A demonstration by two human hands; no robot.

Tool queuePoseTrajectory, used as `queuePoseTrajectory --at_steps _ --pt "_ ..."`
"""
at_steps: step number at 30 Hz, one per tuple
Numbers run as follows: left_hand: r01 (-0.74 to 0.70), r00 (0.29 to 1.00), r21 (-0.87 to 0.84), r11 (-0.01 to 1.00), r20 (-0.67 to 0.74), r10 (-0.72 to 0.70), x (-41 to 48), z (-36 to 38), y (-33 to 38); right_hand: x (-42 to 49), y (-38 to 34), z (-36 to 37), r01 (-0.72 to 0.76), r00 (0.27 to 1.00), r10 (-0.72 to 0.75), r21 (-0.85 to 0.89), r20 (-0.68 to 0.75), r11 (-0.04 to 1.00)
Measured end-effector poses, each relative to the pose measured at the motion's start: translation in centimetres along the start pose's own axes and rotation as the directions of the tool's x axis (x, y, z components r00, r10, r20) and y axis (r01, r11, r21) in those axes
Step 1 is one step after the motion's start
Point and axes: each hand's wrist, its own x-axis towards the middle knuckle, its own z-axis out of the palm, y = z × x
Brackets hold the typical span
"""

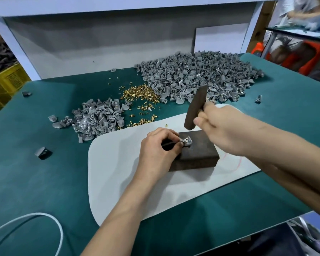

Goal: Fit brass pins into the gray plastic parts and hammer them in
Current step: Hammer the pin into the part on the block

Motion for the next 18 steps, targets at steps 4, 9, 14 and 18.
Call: queuePoseTrajectory --at_steps 4,9,14,18 --pt "0.009 1.000 -0.002 1.000 -0.001 -0.009 0.1 0.1 -0.2 0.3 0.0 -0.1 -0.018 0.998 0.022 -0.053 0.059 0.998" --pt "0.132 0.991 -0.113 0.985 0.024 -0.130 0.1 0.2 -0.1 2.4 3.0 -2.0 -0.134 0.979 0.200 0.657 -0.027 0.742" --pt "0.194 0.981 -0.167 0.967 0.048 -0.188 0.1 0.2 -0.1 2.3 5.5 -0.8 -0.281 0.950 0.258 0.848 0.178 0.449" --pt "0.206 0.978 -0.166 0.964 0.054 -0.200 0.2 0.3 -0.1 2.1 6.0 0.0 -0.293 0.950 0.243 0.835 0.198 0.465"
